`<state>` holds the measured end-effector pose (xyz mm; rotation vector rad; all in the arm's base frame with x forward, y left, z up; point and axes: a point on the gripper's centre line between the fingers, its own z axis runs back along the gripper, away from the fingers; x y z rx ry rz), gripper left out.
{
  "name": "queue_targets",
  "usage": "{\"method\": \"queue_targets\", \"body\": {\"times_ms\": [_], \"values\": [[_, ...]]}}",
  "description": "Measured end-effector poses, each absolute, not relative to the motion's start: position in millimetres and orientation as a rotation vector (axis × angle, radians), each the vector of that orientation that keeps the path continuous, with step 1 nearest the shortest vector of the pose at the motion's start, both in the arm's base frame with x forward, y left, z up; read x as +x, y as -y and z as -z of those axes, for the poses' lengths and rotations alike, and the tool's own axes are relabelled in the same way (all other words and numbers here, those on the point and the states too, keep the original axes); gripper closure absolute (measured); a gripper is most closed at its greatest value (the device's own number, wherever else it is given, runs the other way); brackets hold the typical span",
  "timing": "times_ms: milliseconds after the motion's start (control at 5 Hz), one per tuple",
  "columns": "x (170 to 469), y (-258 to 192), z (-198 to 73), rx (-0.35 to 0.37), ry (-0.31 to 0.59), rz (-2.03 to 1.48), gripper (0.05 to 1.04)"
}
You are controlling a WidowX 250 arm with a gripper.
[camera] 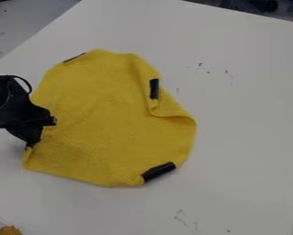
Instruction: Unfold the cloth from center to bottom left
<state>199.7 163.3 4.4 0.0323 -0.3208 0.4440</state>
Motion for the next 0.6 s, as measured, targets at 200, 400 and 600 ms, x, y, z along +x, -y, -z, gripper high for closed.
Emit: {"method": "queue_targets", "body": {"times_ms": [200,400,600], "values": [[186,-171,-9,0.085,0.306,-0.469,1.016],[182,-177,-14,0.12,0.306,-0.482,1.016],[183,-192,-17,0.137,0.317,-0.475,0.991]]}}
